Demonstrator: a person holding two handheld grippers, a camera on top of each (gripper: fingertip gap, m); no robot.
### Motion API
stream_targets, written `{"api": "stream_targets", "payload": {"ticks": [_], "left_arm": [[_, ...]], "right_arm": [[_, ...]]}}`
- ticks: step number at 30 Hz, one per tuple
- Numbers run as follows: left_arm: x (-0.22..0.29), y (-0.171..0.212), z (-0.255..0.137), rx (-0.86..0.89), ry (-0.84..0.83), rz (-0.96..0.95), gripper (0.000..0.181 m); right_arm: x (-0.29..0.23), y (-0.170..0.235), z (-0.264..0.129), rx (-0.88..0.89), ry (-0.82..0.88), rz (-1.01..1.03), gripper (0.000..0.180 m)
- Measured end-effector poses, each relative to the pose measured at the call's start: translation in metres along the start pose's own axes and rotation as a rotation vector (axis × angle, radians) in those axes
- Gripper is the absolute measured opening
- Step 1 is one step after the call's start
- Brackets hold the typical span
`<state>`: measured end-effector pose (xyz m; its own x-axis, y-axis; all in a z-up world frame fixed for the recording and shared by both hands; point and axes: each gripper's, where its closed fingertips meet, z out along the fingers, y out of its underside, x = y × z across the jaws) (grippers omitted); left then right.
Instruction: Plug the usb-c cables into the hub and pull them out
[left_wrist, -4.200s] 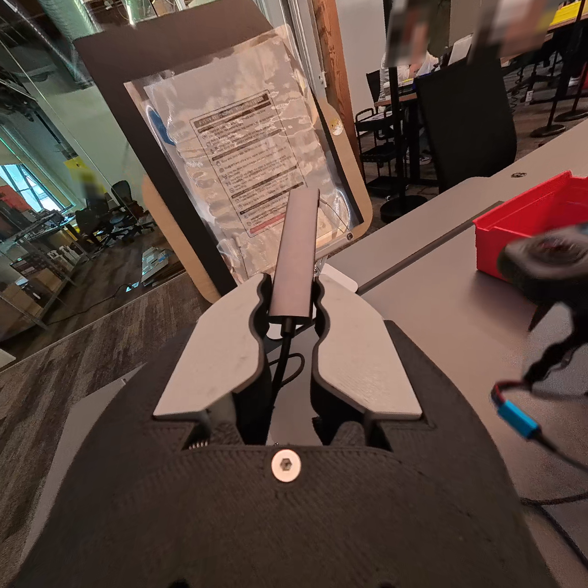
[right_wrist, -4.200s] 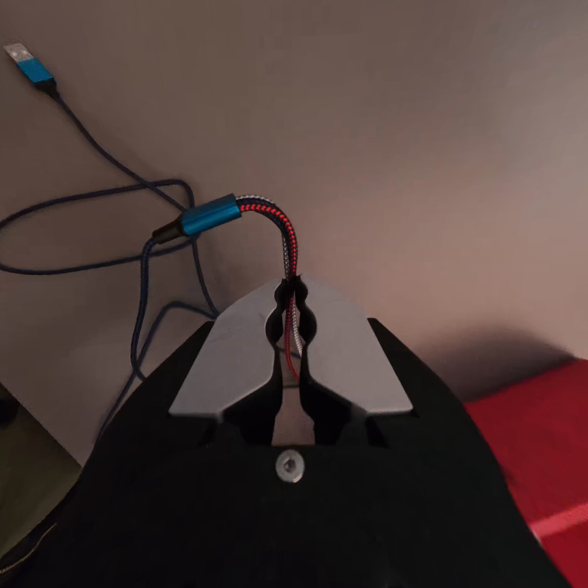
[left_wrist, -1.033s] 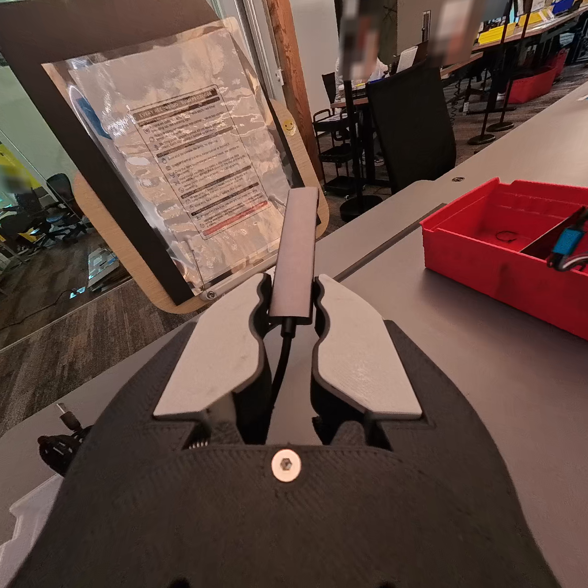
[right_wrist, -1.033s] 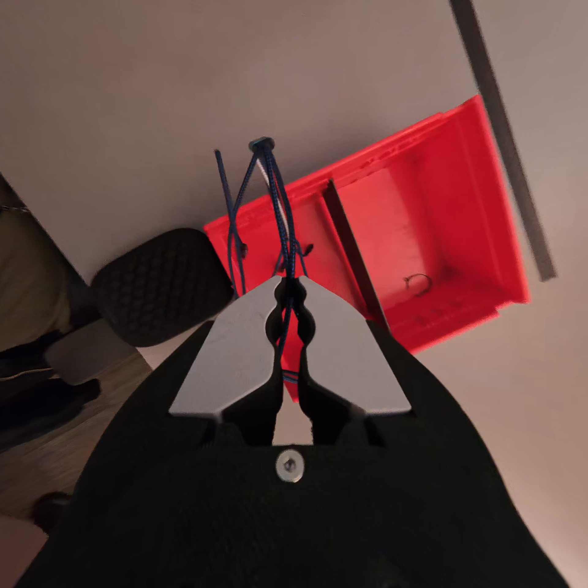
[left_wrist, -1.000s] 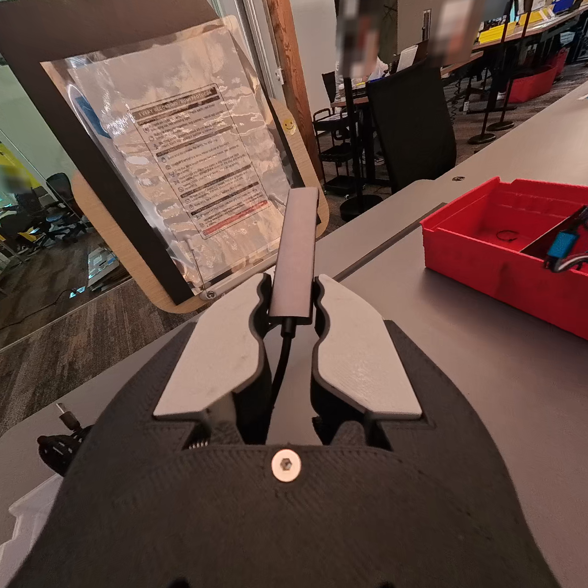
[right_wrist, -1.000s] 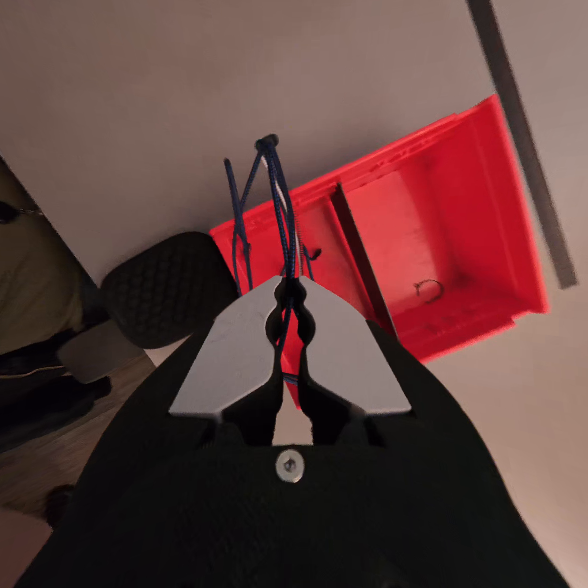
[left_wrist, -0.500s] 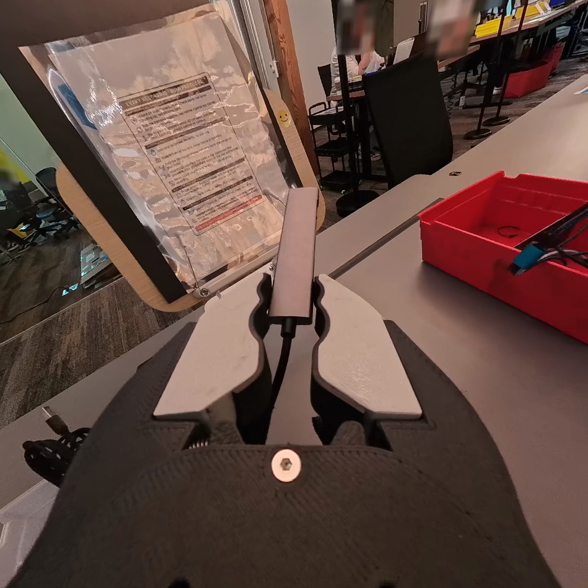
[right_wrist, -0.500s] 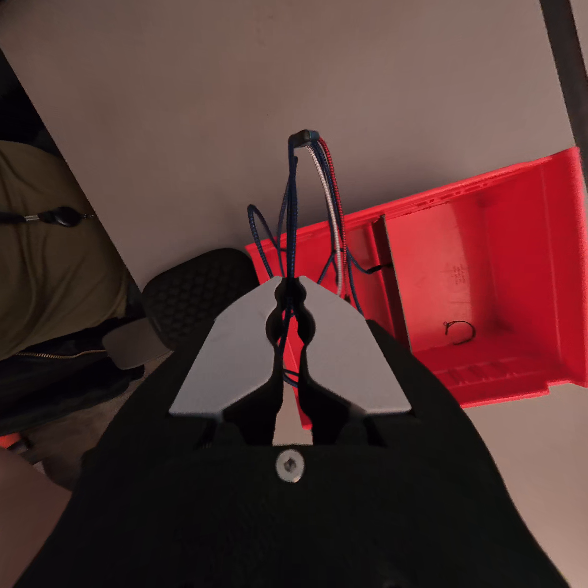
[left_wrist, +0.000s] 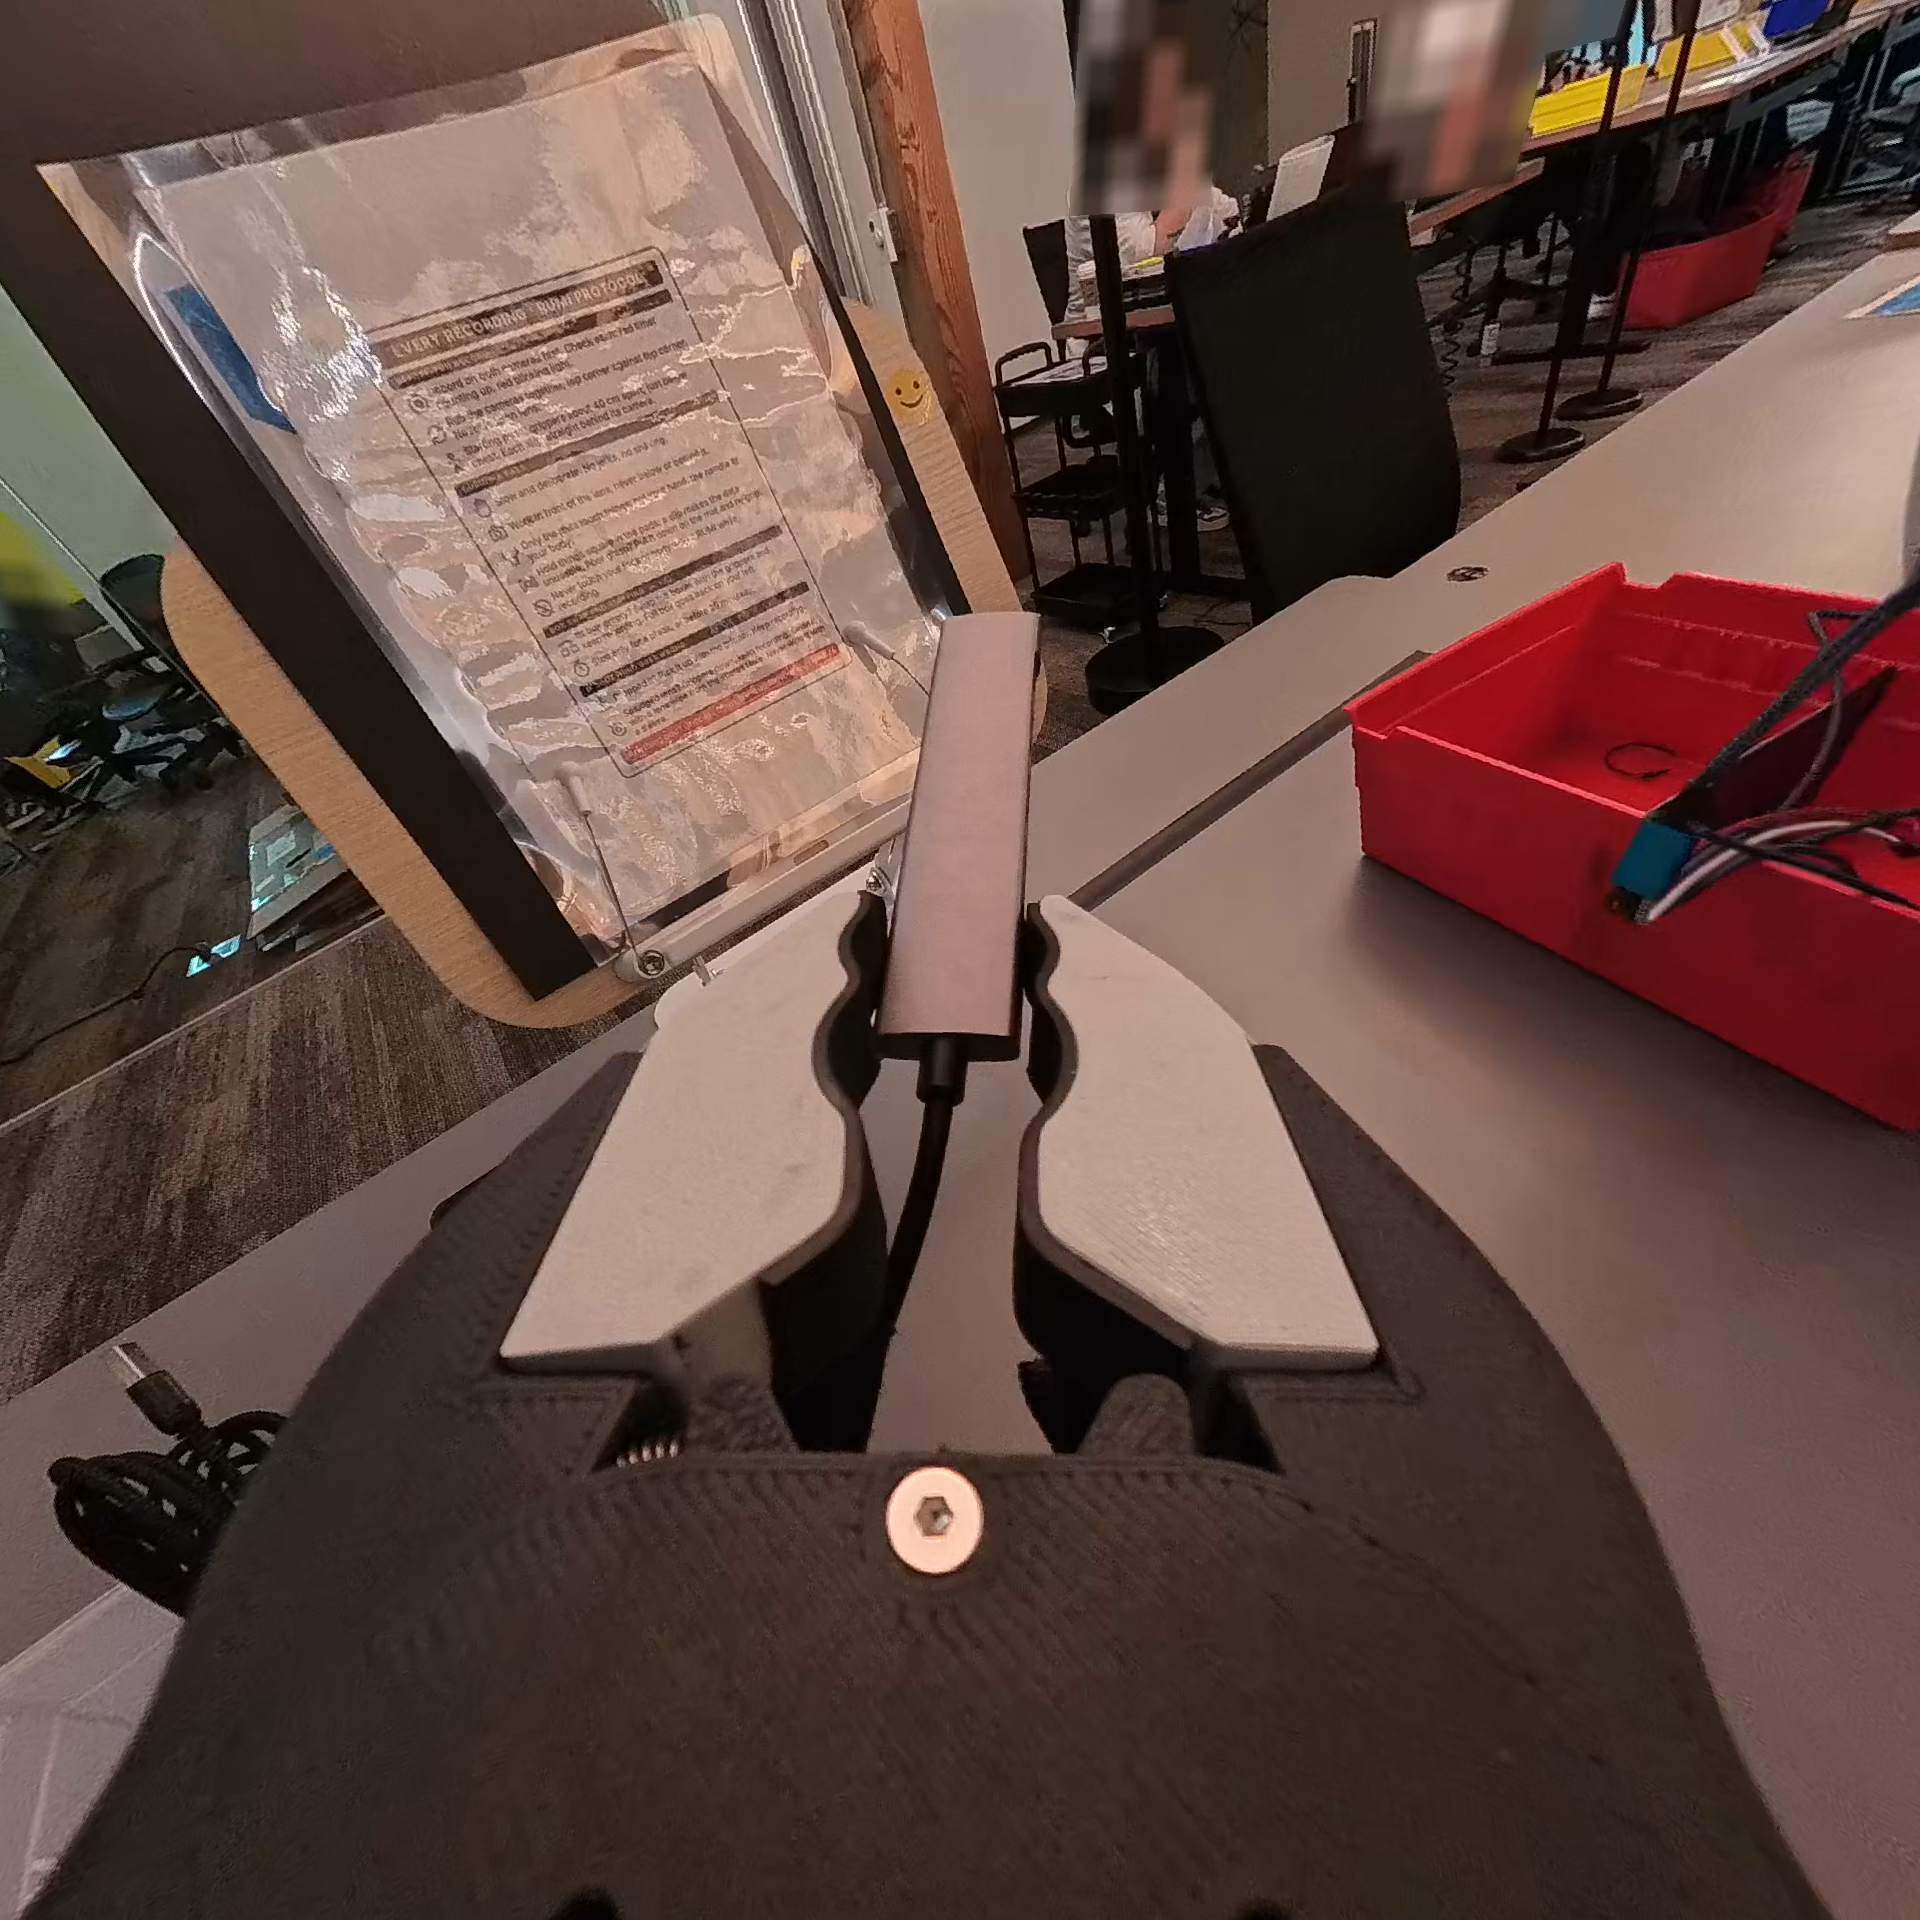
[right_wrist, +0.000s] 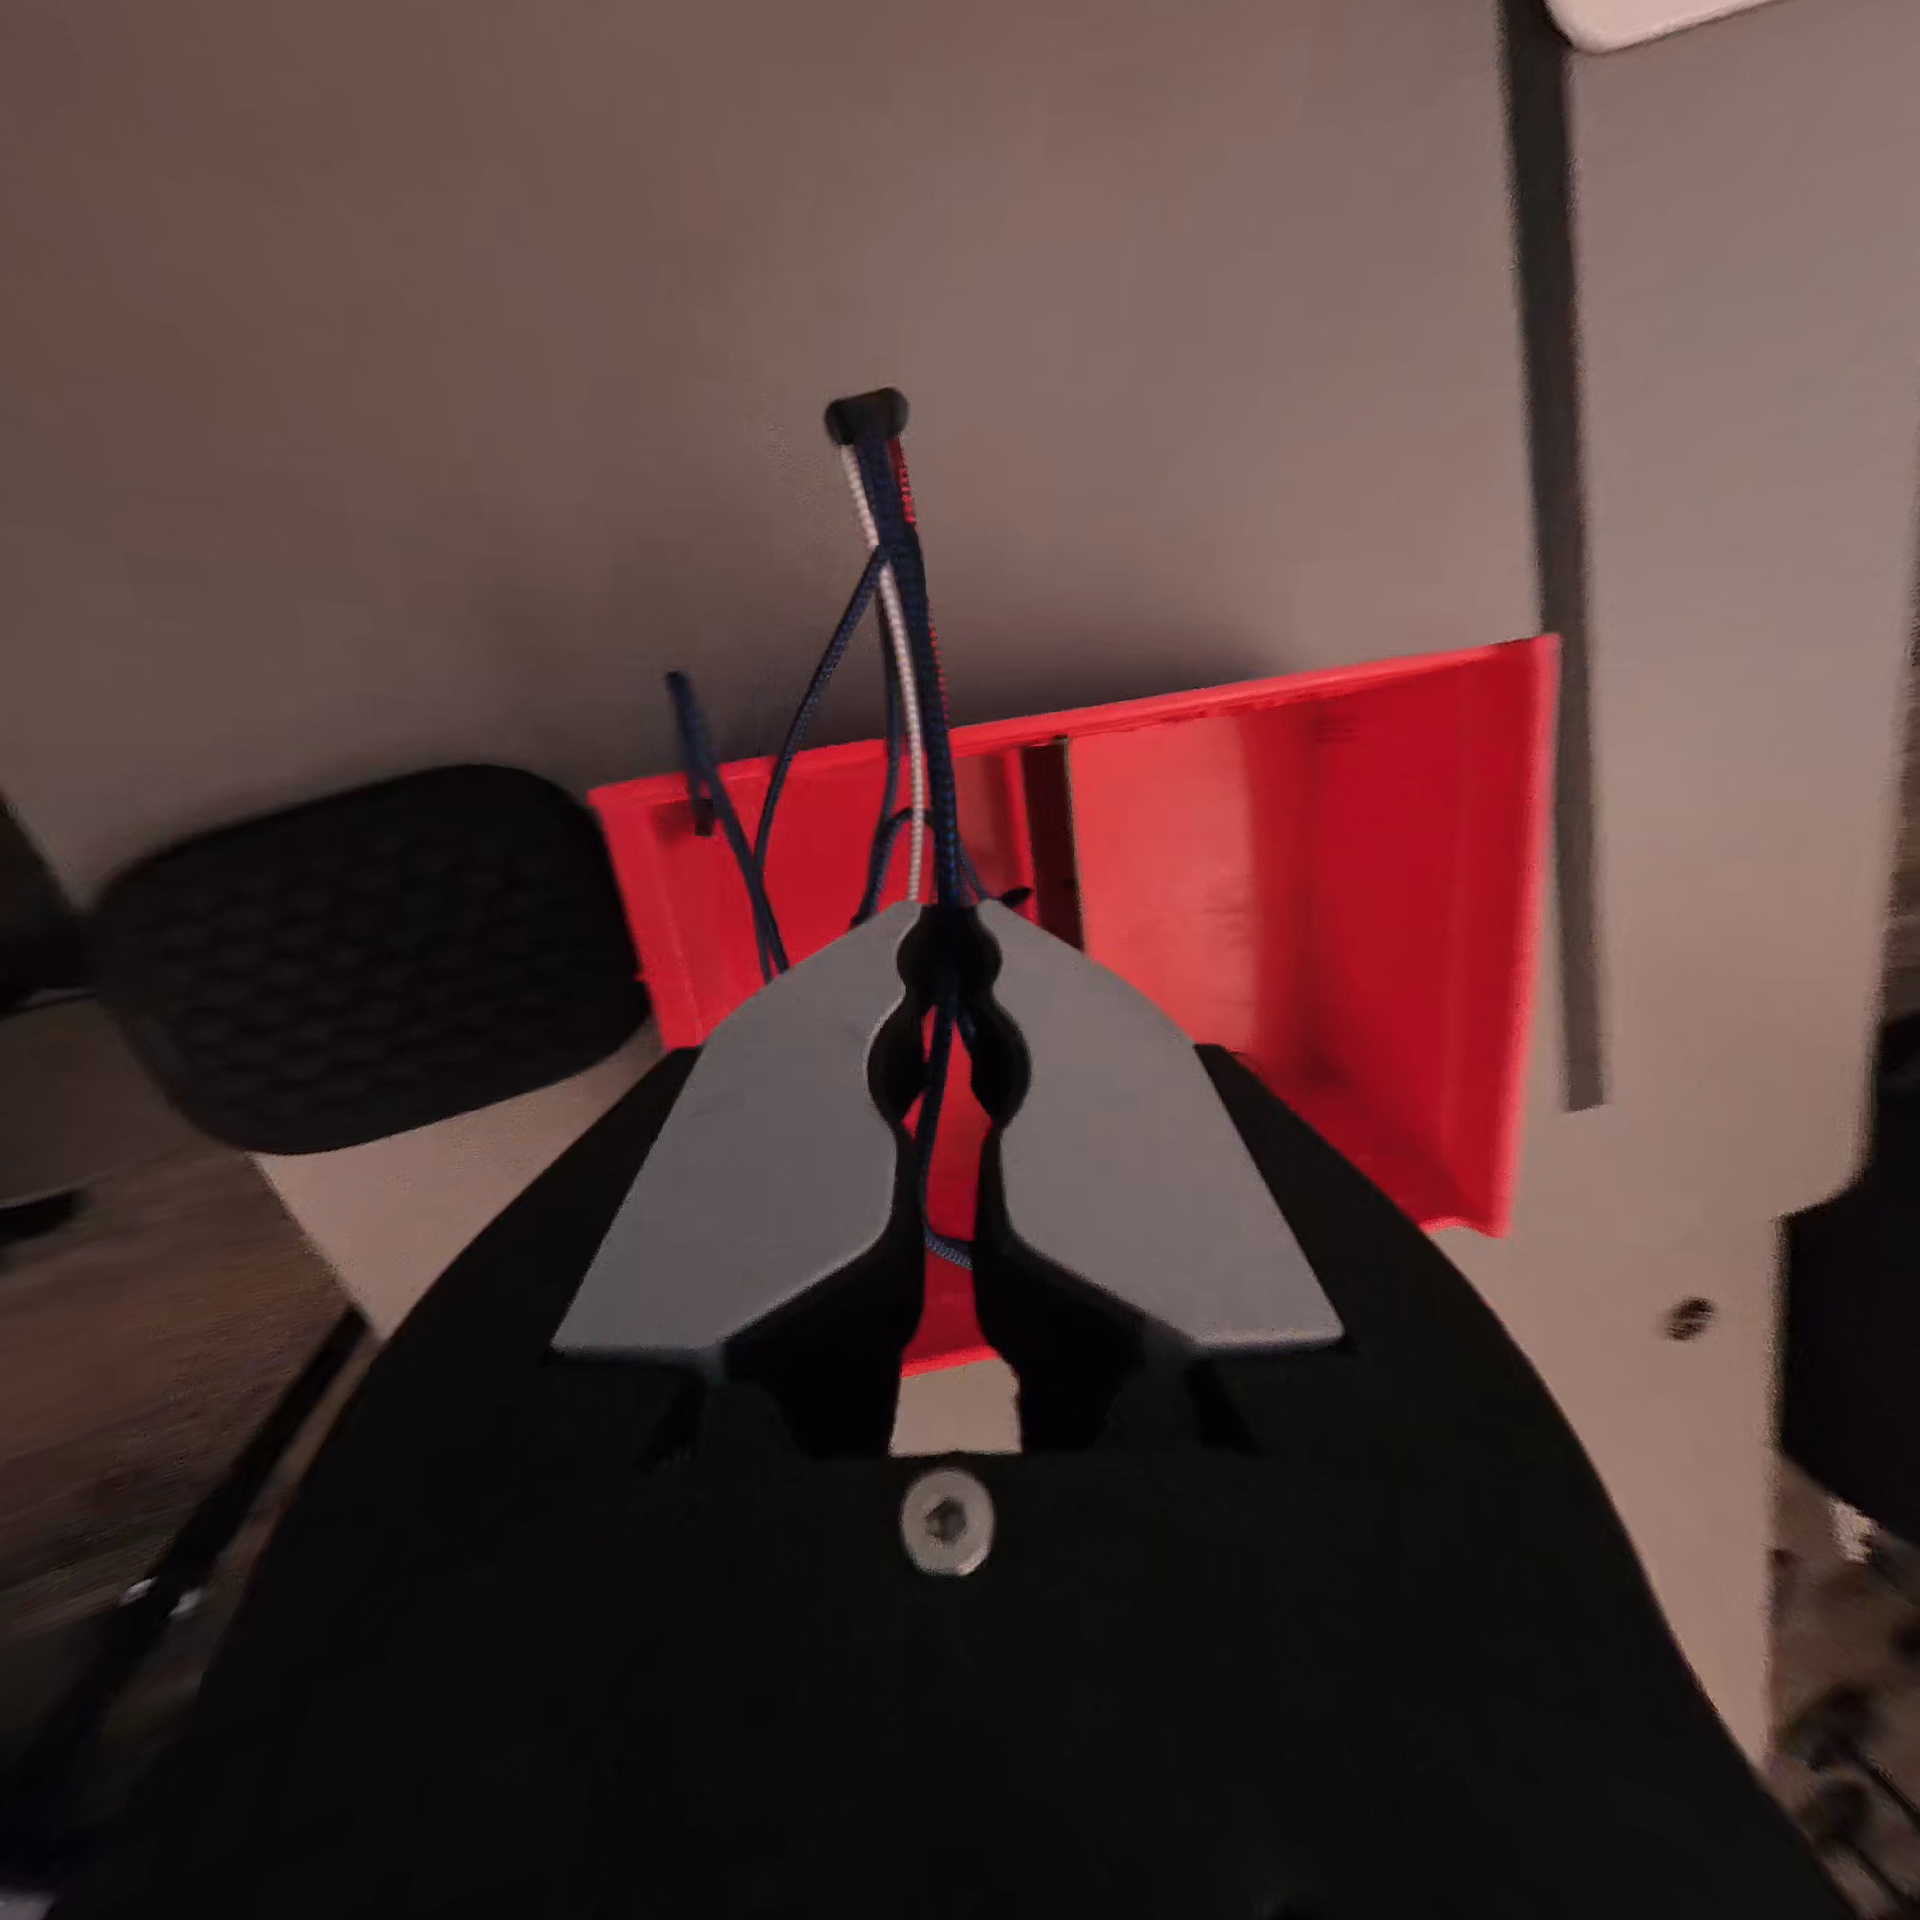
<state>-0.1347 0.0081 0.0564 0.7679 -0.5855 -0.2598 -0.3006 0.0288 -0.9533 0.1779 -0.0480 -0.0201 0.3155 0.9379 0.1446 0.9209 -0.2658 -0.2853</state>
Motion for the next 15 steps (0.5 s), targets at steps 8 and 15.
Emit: {"api": "stream_targets", "payload": {"ticks": [8, 15], "left_arm": [[0.0, 0.001, 0.0, -0.002, 0.002, -0.002, 0.025], [0.001, -0.002, -0.001, 0.008, 0.008, -0.007, 0.025]], "right_arm": [[0.004, 0.015, 0.003, 0.005, 0.08, -0.082, 0.004], [-0.032, 0.038, 0.033, 0.177, -0.065, 0.165, 0.004]]}}
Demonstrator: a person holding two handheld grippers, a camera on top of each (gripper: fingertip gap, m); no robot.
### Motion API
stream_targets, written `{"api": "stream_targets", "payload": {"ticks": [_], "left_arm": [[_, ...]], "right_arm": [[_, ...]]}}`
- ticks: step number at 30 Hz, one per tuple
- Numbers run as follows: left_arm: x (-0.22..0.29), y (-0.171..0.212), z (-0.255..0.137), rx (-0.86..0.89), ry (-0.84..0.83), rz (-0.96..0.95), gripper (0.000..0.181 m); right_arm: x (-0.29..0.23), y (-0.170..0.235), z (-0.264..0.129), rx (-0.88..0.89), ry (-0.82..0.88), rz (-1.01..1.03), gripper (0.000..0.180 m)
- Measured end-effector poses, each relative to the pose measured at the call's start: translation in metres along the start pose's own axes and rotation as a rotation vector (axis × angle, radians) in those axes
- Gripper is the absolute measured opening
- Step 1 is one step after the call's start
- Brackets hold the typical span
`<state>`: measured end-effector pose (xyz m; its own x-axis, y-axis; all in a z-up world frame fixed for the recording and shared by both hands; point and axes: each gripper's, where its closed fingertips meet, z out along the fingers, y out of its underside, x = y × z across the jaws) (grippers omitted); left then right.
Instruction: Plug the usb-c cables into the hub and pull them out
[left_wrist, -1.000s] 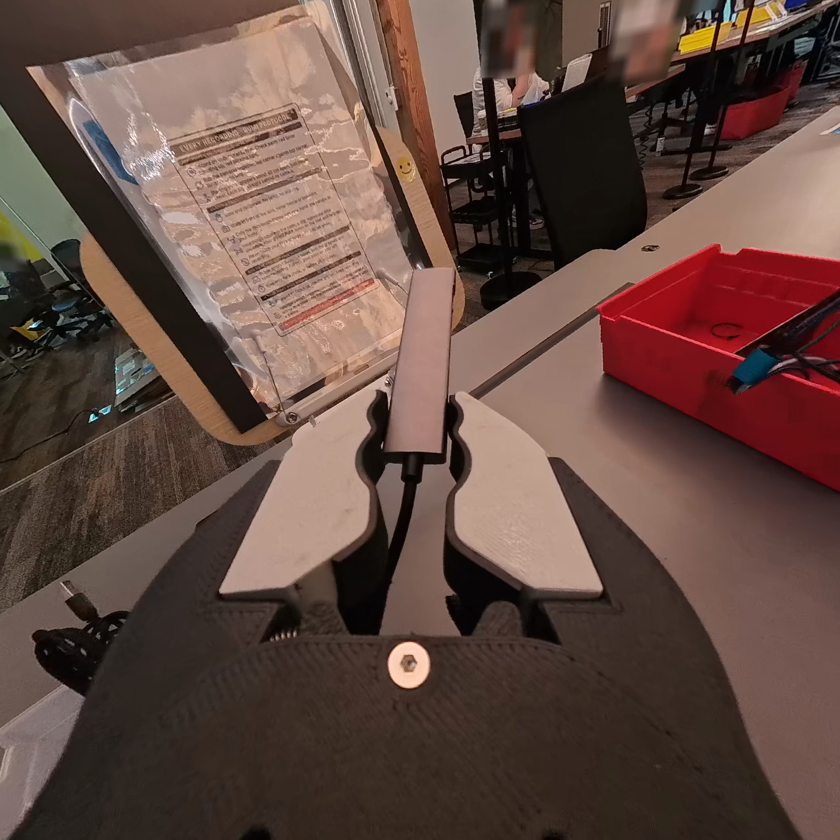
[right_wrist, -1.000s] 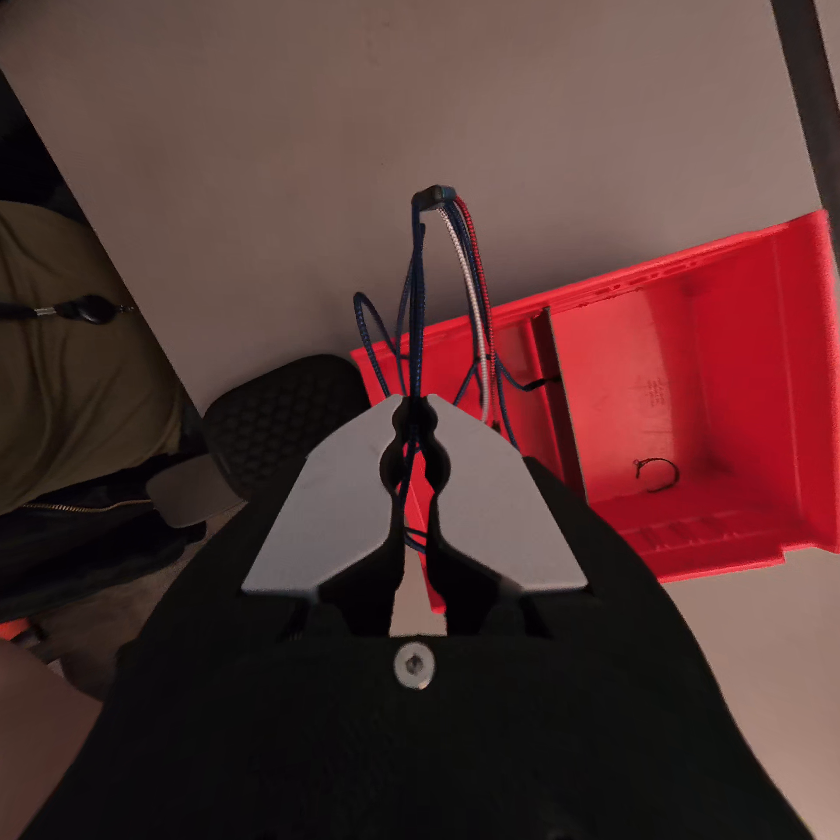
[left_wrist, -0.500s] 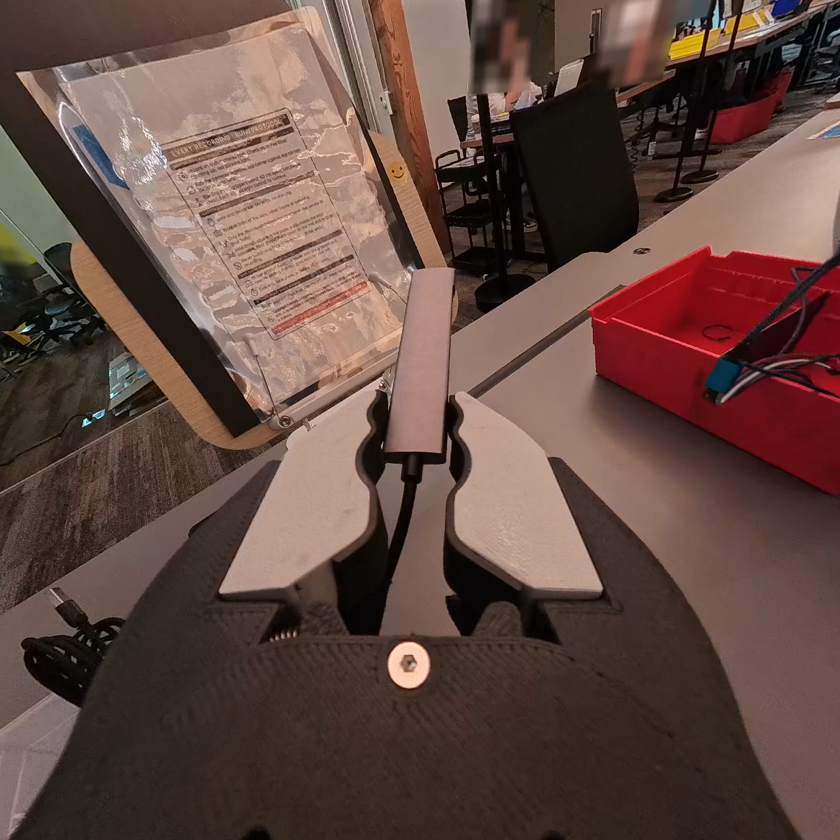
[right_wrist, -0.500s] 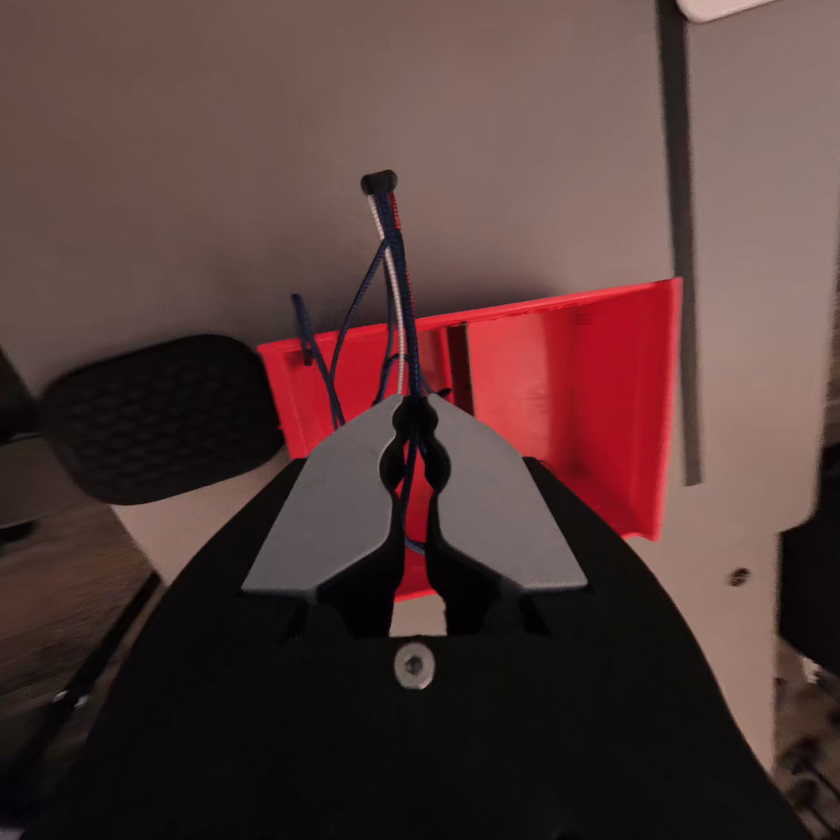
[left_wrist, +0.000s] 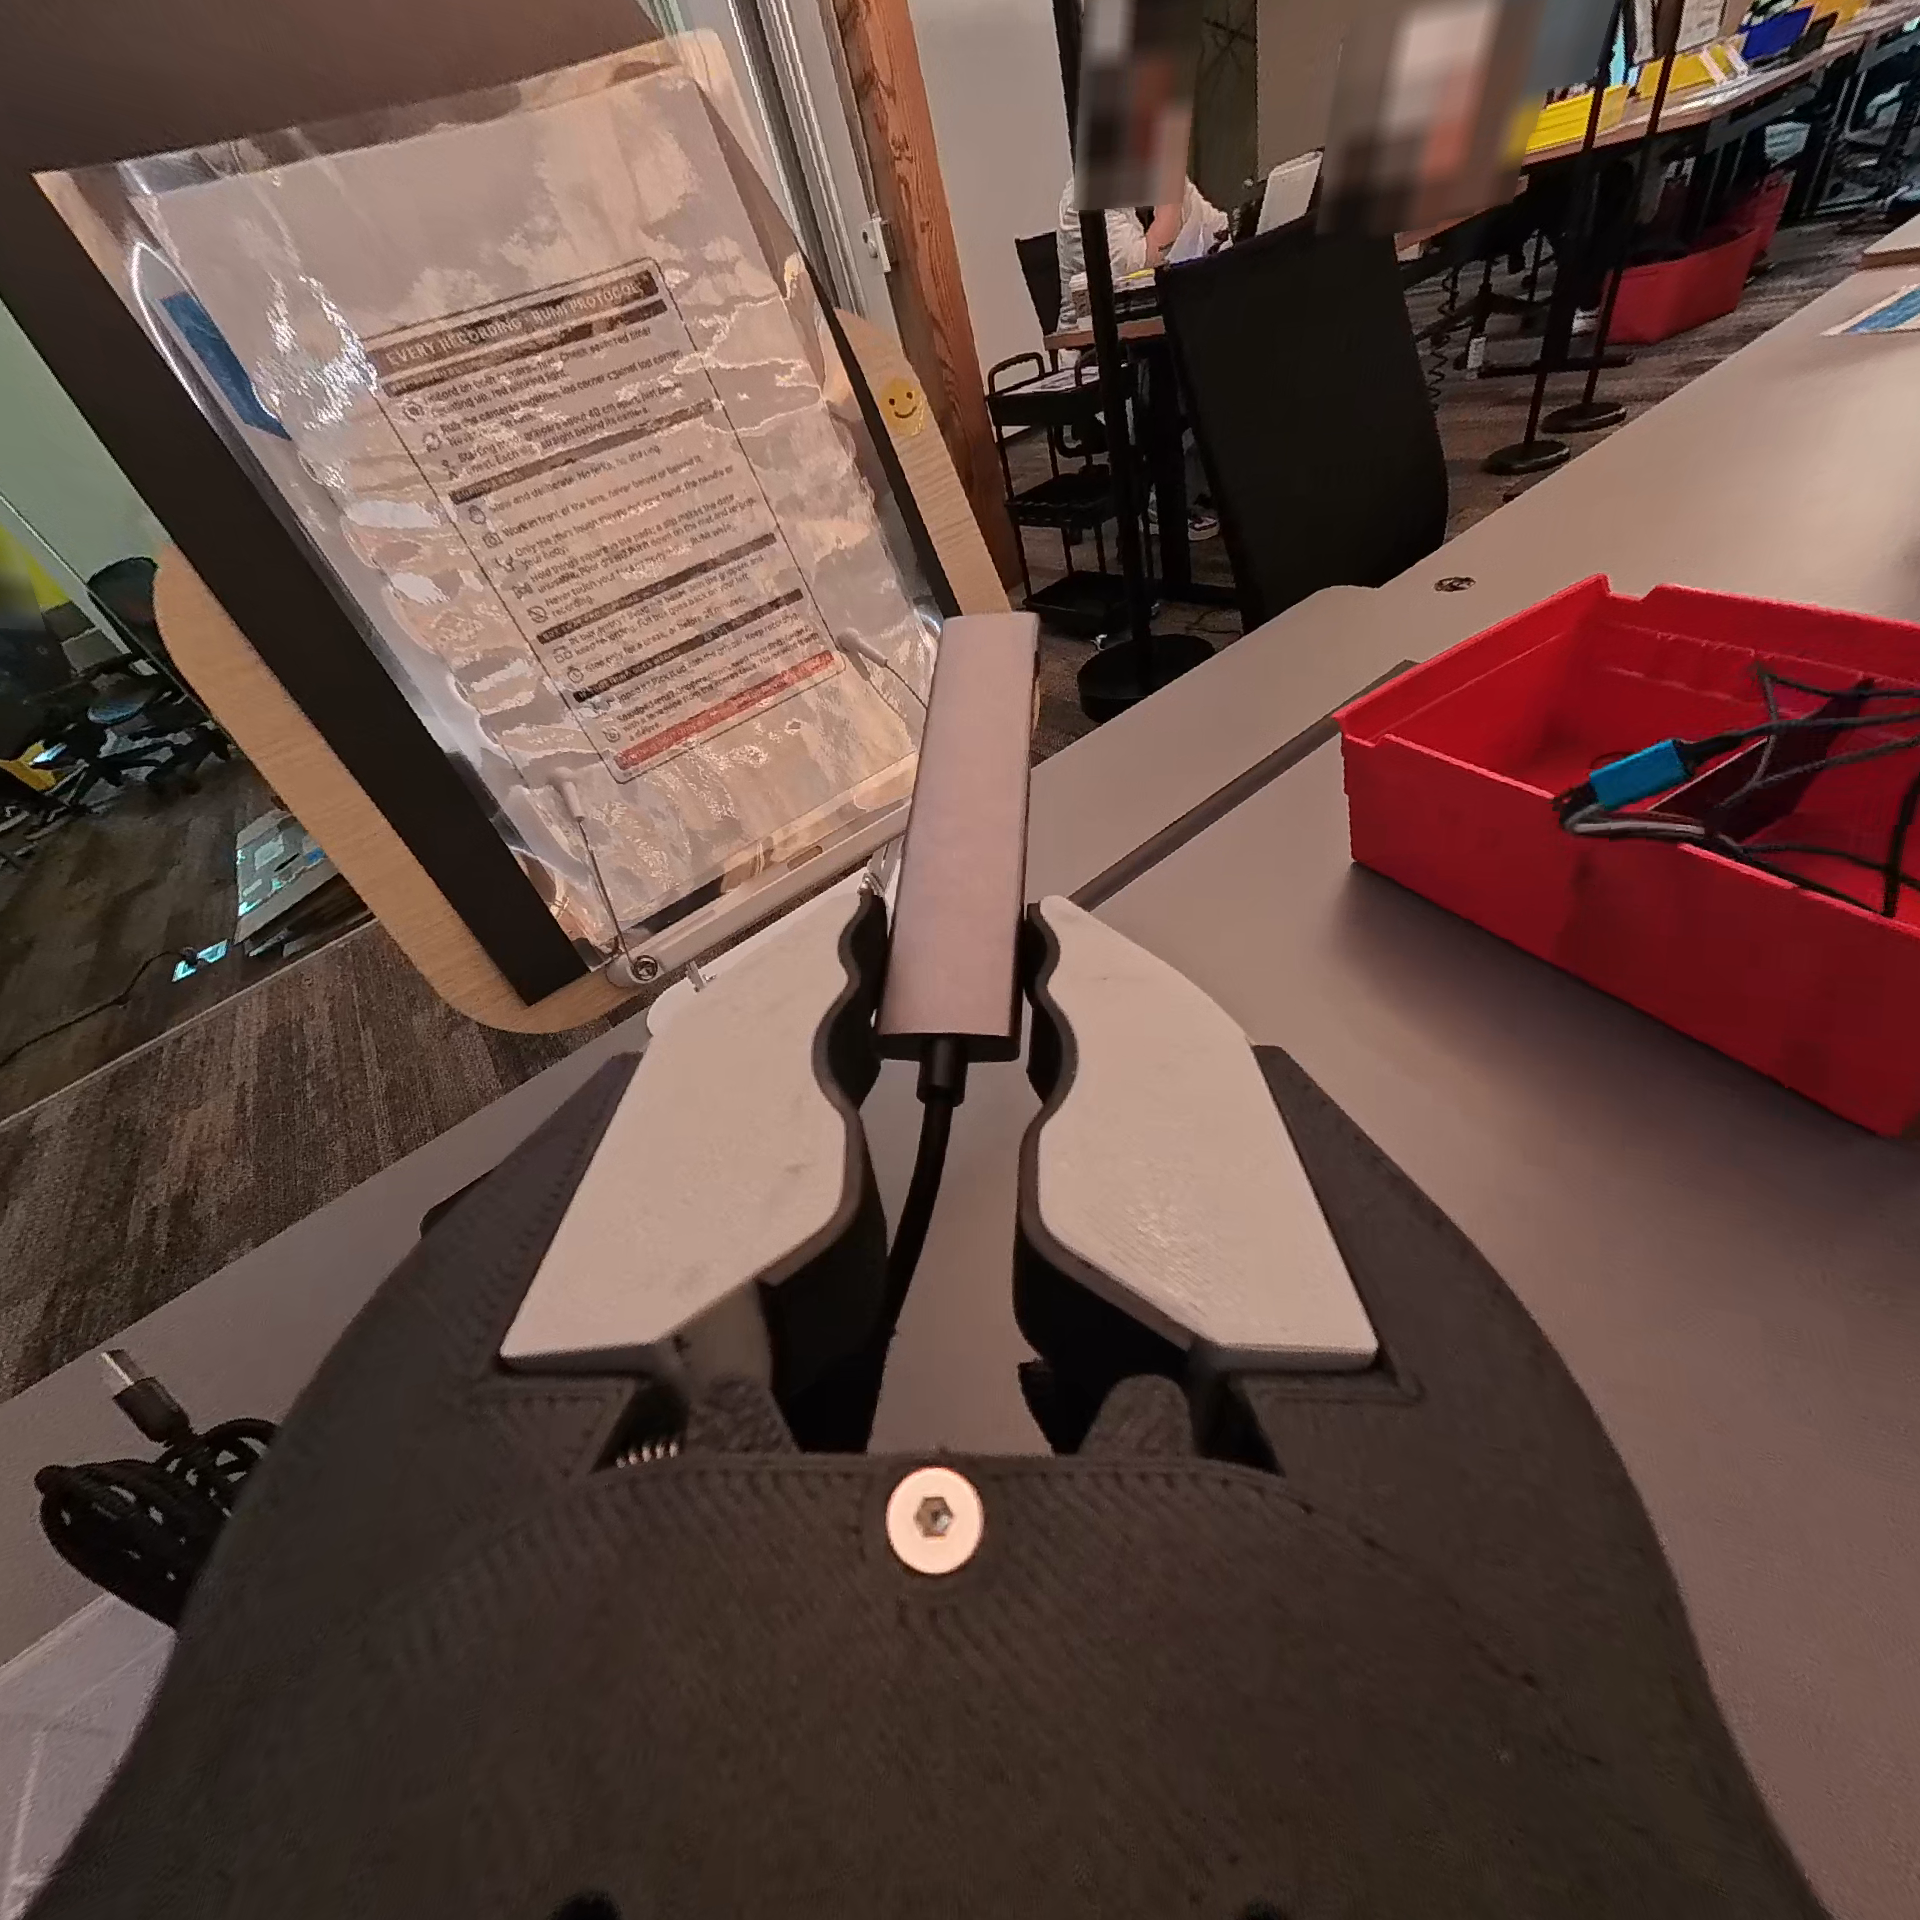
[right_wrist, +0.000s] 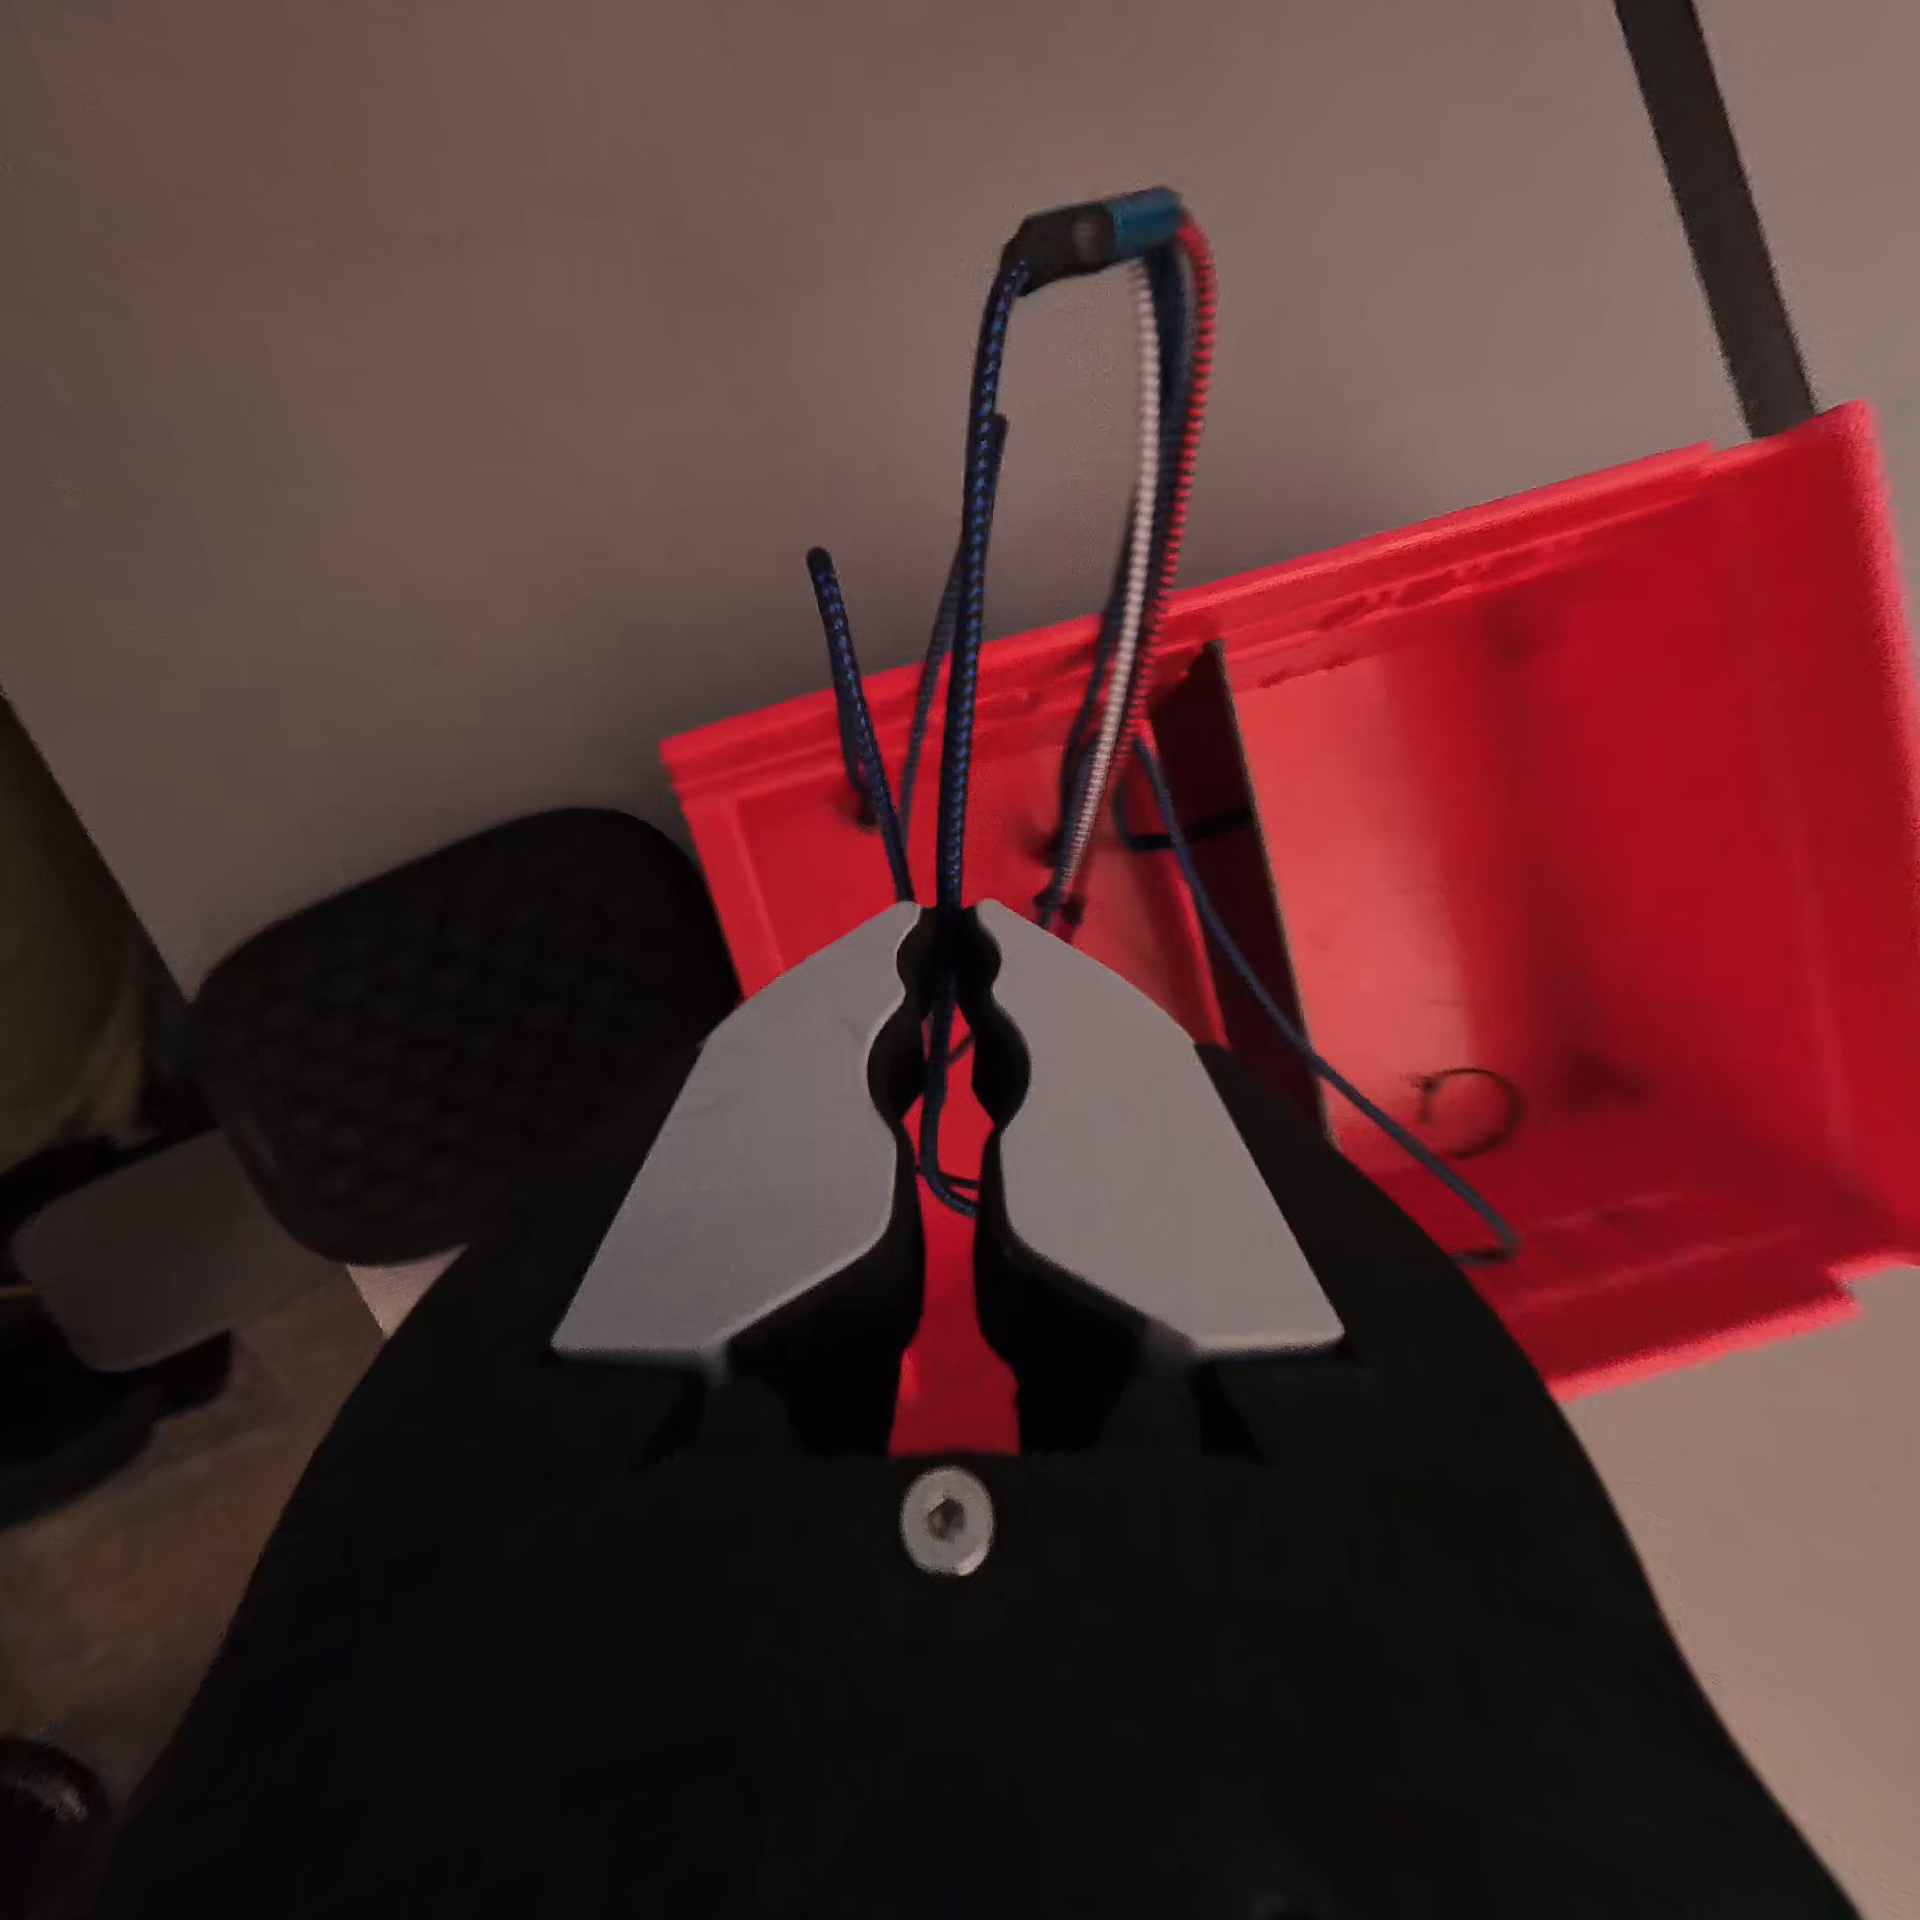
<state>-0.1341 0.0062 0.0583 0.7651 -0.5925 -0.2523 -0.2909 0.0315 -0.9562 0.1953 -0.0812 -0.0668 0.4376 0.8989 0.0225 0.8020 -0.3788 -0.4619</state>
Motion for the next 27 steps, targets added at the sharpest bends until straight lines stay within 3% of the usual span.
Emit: {"api": "stream_targets", "payload": {"ticks": [5, 7, 10, 13, 22, 27], "left_arm": [[0.001, 0.001, 0.001, -0.005, 0.004, -0.001, 0.025], [0.002, 0.001, 0.001, -0.004, 0.007, -0.003, 0.025], [0.005, 0.002, 0.003, -0.007, 0.017, -0.005, 0.025], [0.008, 0.003, 0.005, -0.014, 0.02, 0.004, 0.025], [0.013, 0.006, 0.008, -0.028, 0.029, 0.015, 0.025], [0.011, 0.004, 0.007, -0.021, 0.03, 0.006, 0.025]], "right_arm": [[-0.034, 0.006, 0.006, 0.139, -0.189, 0.183, 0.004], [-0.031, 0.017, 0.009, 0.139, -0.153, 0.208, 0.004], [-0.021, 0.047, 0.022, 0.067, -0.172, 0.351, 0.005], [0.002, 0.082, 0.041, -0.062, -0.084, 0.414, 0.005], [0.02, 0.095, 0.086, -0.241, -0.047, 0.391, 0.006], [0.017, 0.075, 0.074, -0.078, -0.003, 0.292, 0.038]]}}
